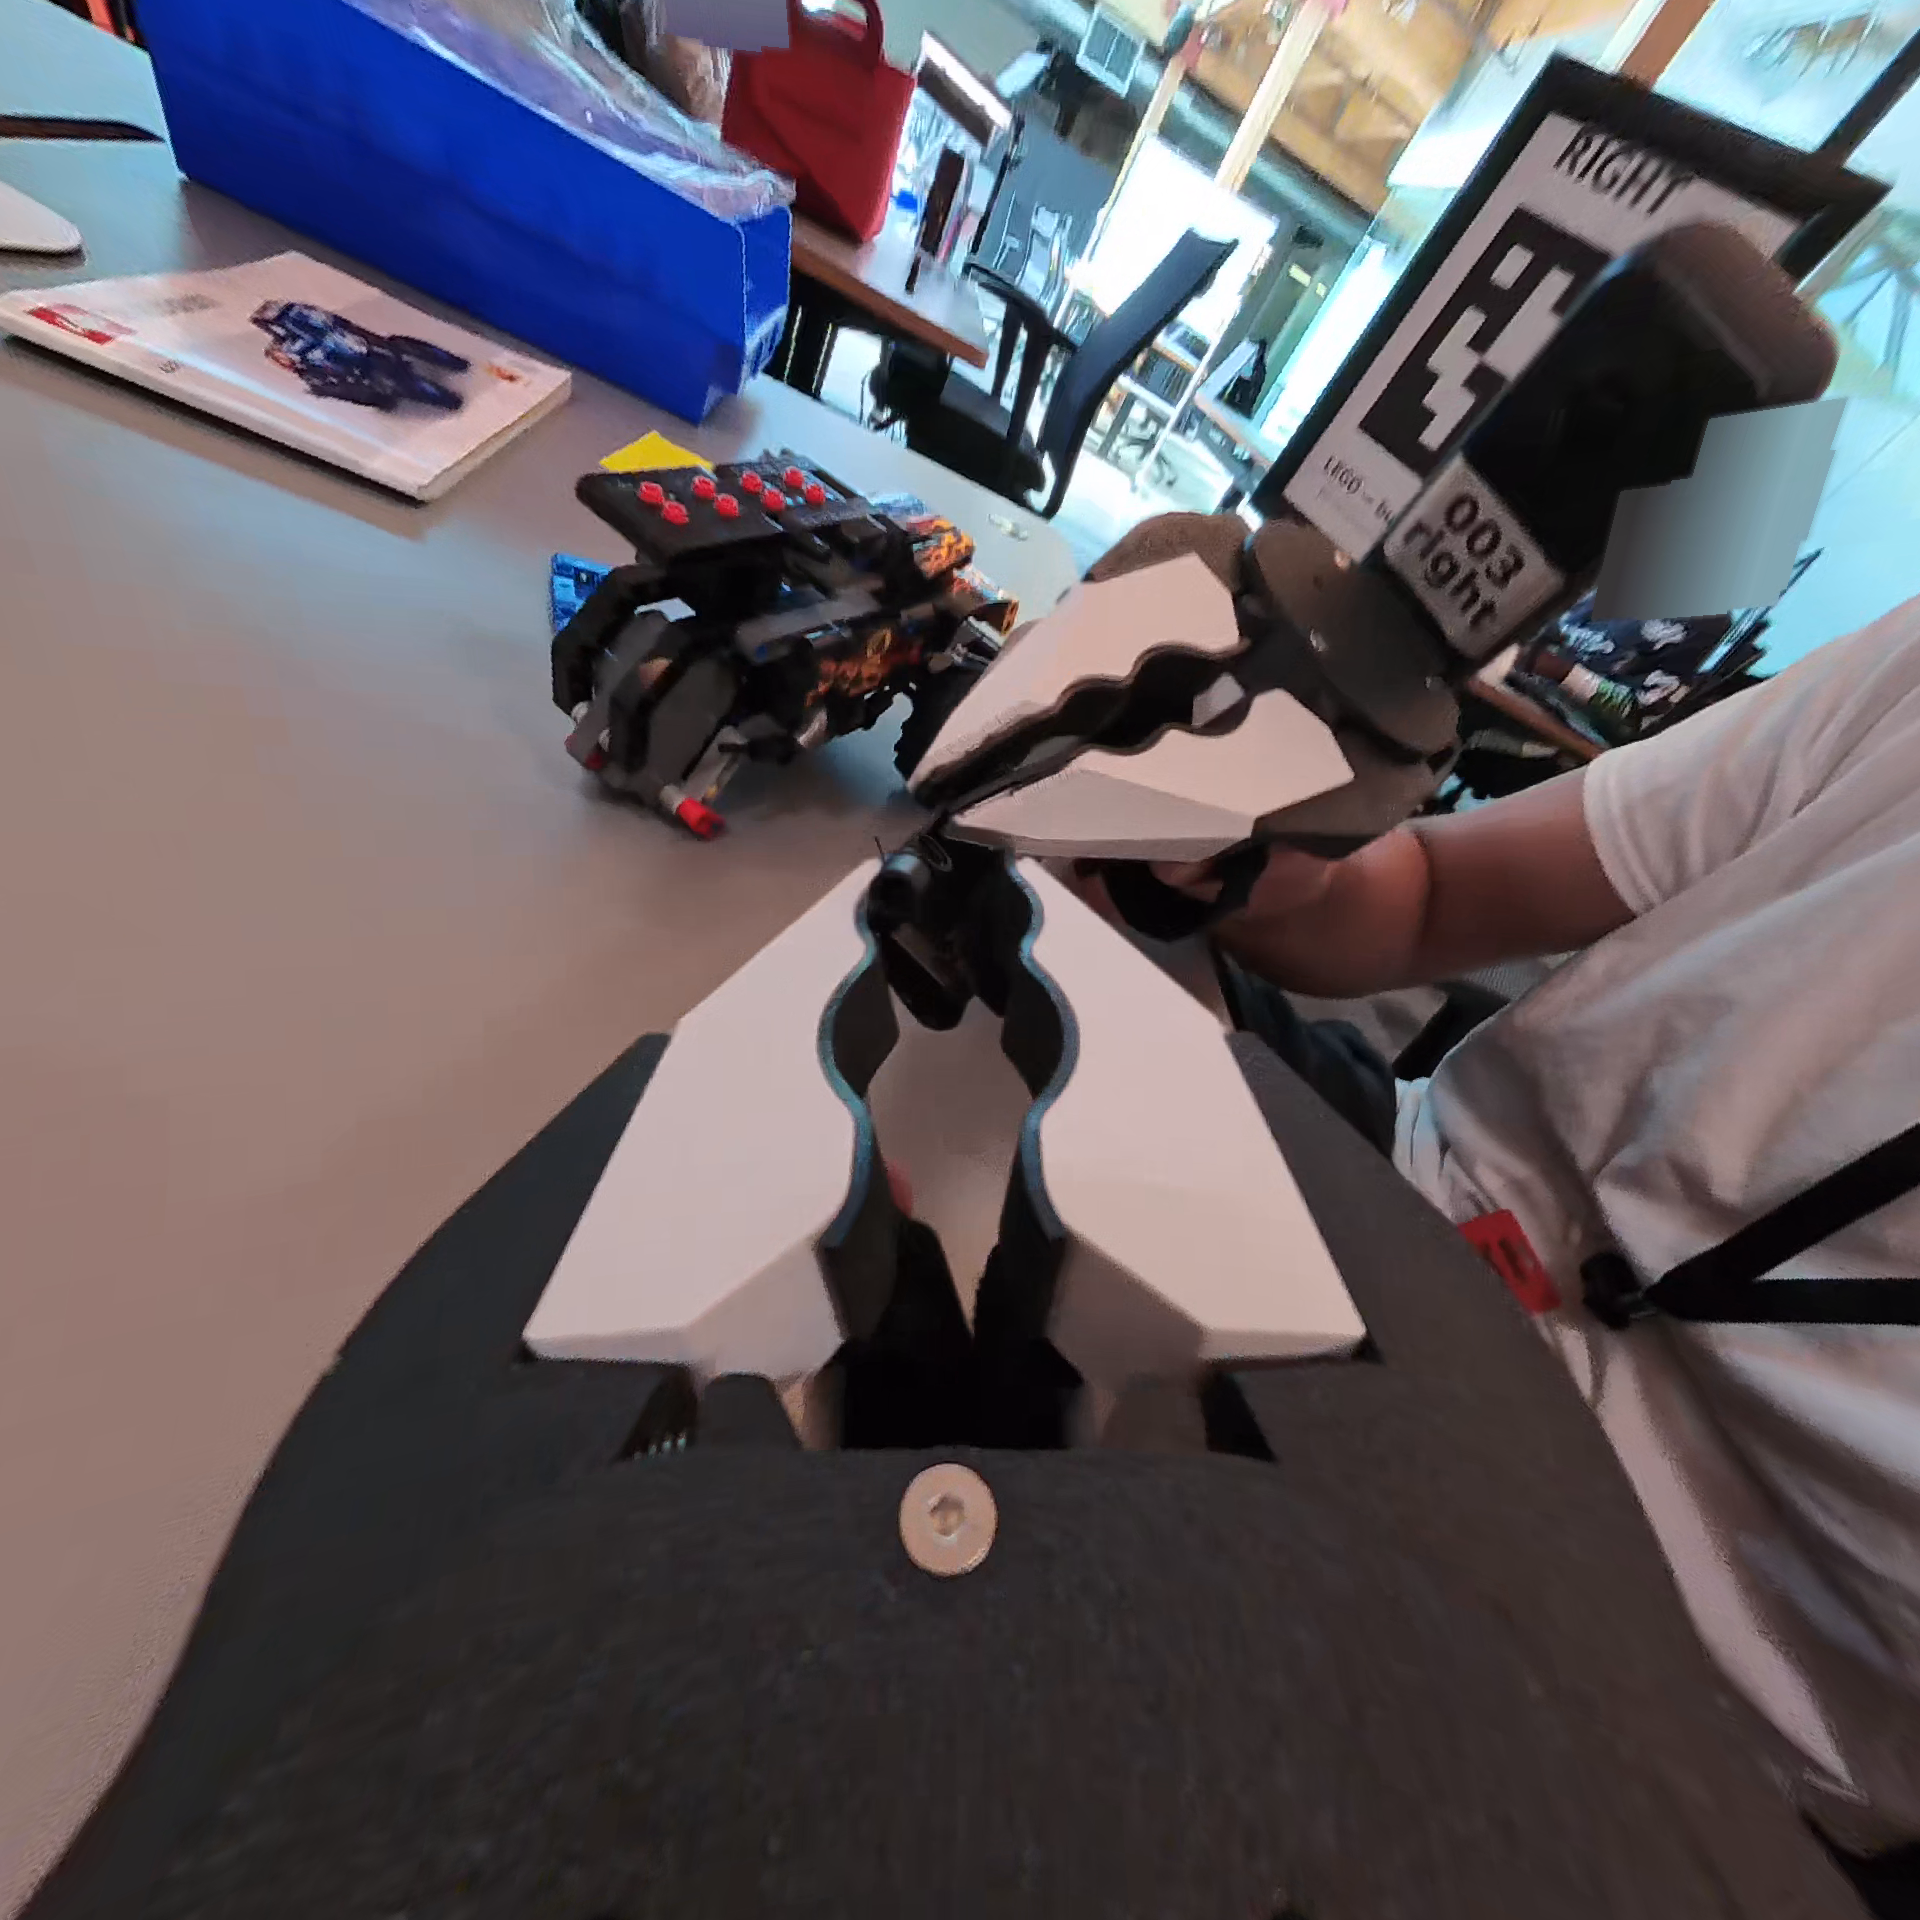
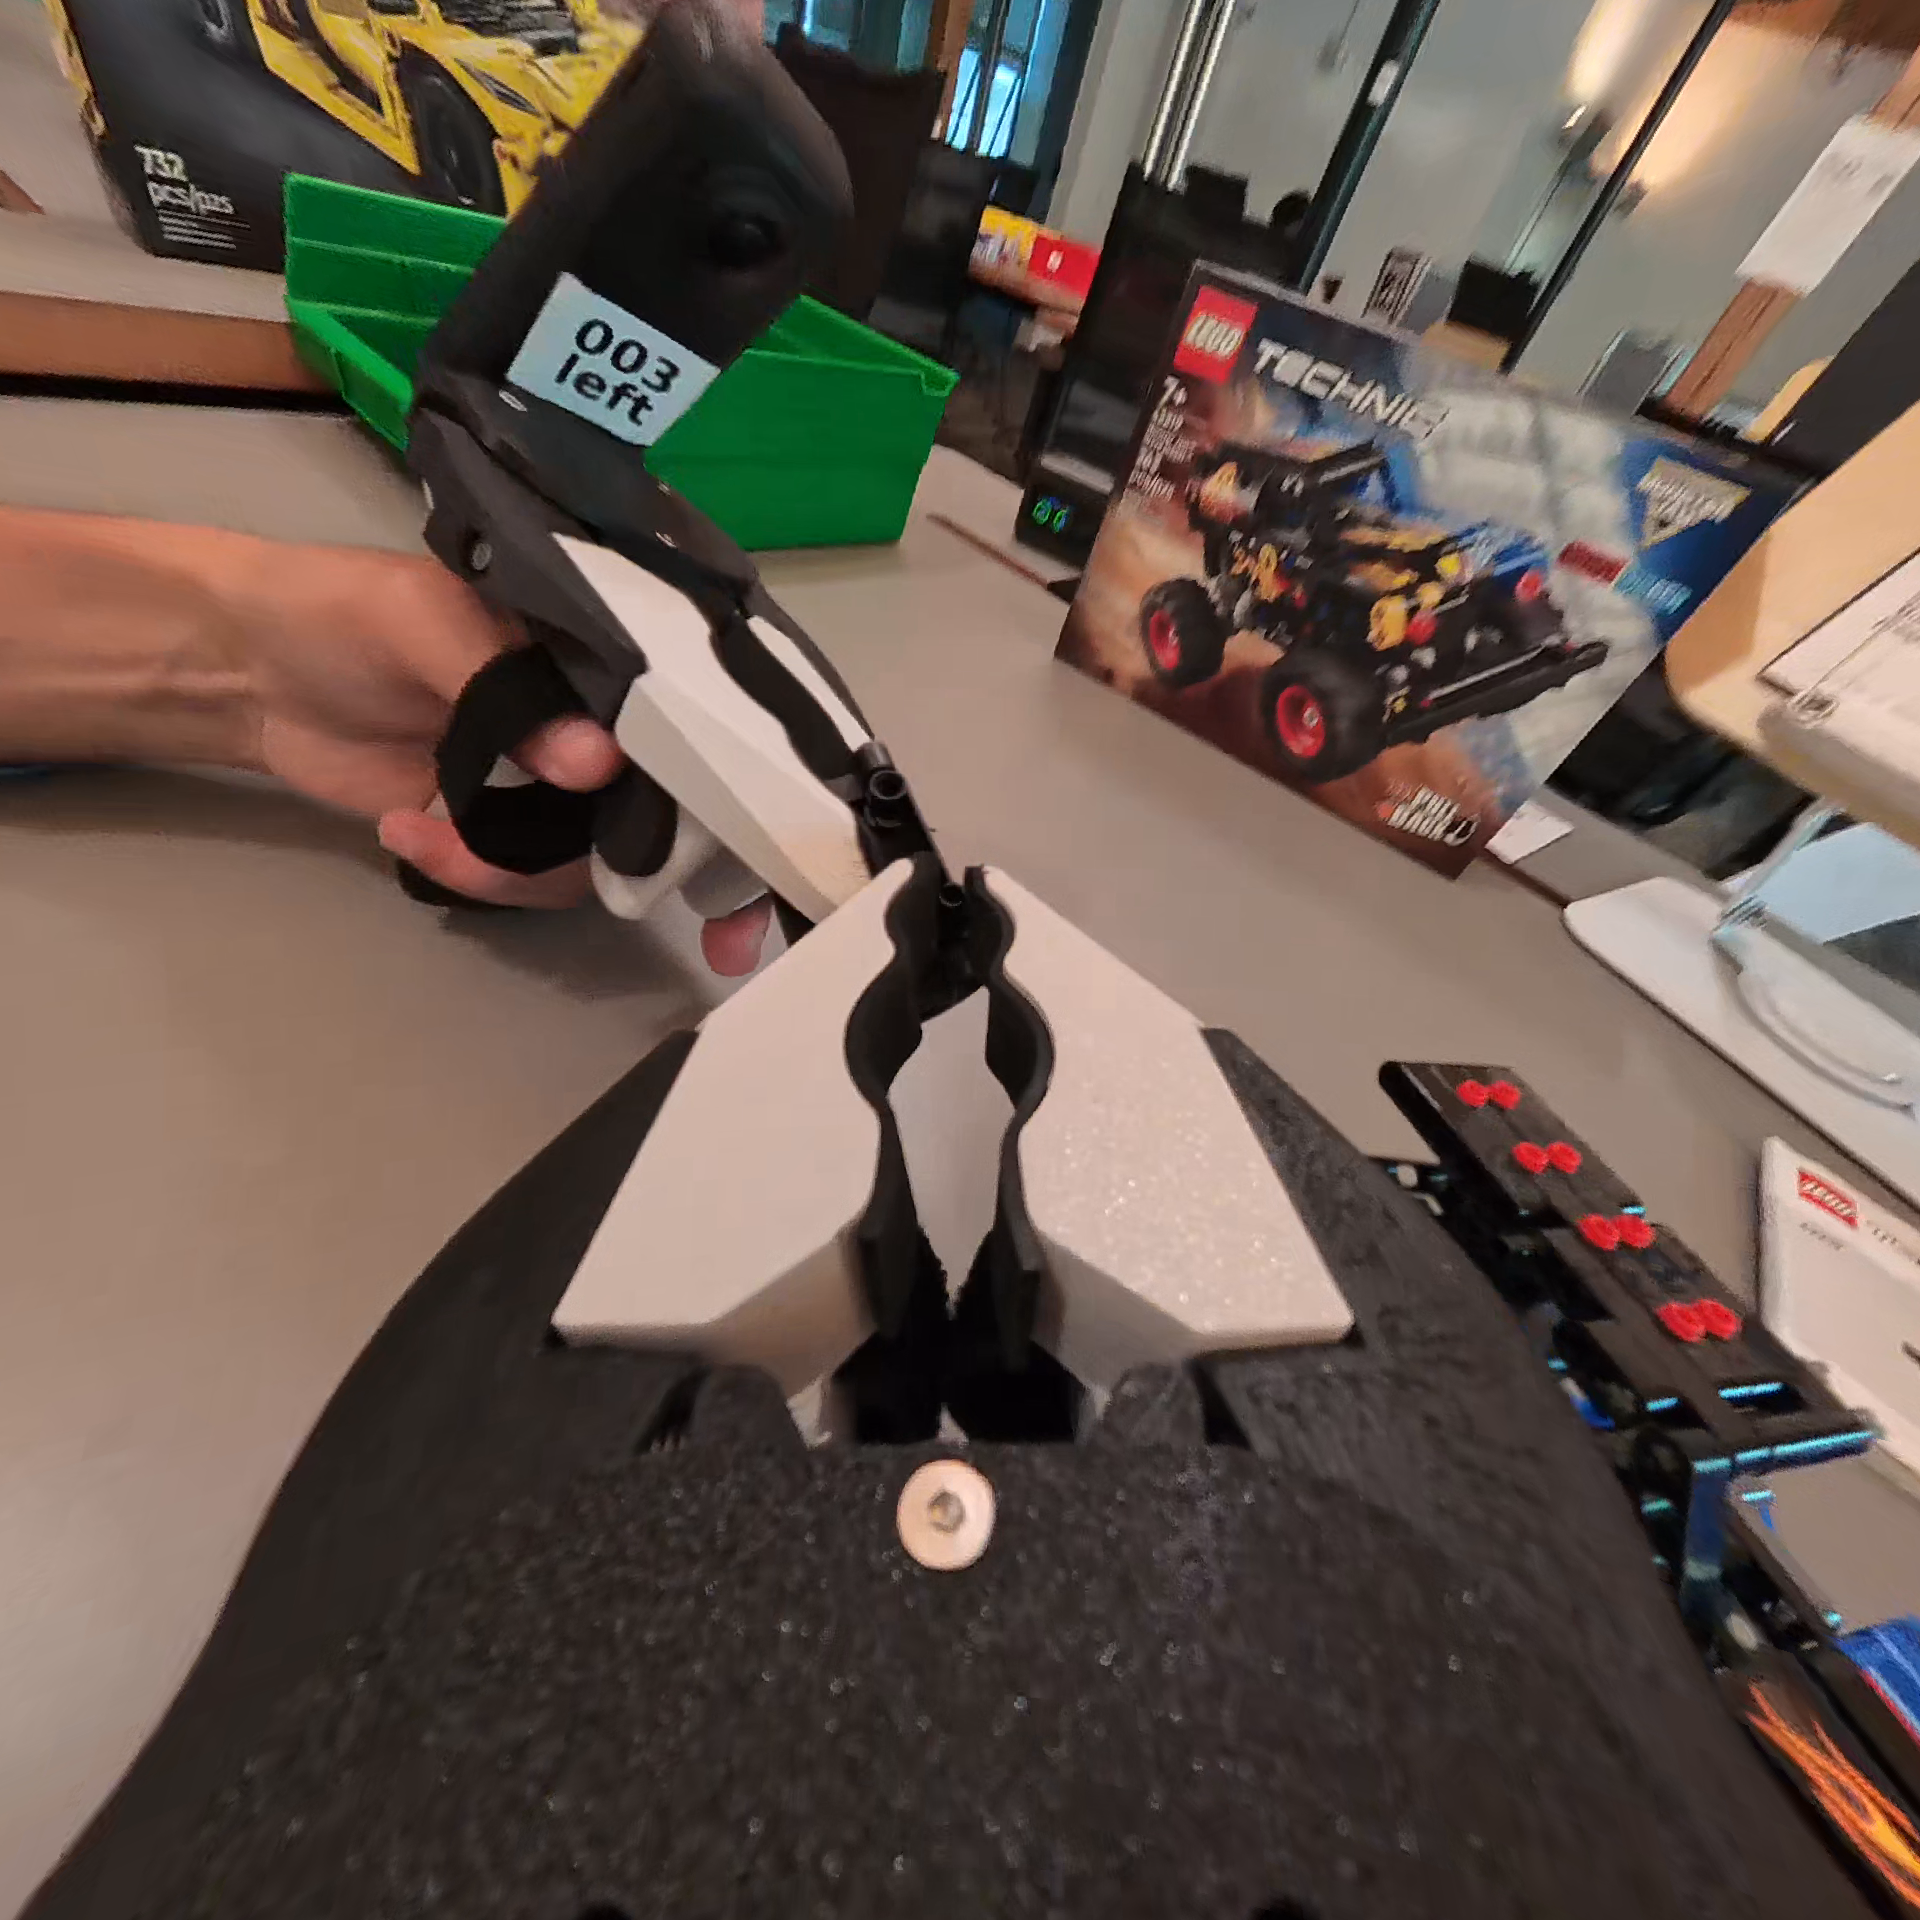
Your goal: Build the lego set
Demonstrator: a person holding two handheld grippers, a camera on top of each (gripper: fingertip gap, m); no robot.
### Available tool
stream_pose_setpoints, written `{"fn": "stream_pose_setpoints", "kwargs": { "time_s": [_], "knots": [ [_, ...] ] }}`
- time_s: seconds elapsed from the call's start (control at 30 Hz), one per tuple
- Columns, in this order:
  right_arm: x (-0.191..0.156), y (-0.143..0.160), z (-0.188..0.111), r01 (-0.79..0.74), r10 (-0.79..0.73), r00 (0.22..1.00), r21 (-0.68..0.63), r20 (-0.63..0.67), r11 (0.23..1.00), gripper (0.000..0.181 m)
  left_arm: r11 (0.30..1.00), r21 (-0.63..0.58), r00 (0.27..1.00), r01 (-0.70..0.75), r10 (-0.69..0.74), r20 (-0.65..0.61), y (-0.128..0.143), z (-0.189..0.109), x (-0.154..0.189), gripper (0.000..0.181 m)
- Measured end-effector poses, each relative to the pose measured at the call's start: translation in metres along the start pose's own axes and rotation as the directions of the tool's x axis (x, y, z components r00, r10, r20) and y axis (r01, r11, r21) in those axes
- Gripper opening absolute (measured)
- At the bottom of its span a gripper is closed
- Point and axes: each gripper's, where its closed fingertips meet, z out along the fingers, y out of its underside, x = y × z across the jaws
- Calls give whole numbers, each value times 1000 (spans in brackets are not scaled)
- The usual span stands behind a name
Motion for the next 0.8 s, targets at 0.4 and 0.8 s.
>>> {"fn": "stream_pose_setpoints", "kwargs": {
  "time_s": [0.4, 0.8],
  "knots": [
    [4, 13, -4, 111, -112, 993, -33, -42, 993, 10, 852, -176, 782, -492, 522, 339, 2, -1, -23, 7],
    [2, 22, -3, 440, -459, 872, -136, -172, 888, 6, 829, -208, 762, -520, 560, 324, 7, -2, -25, 7]
  ]
}}
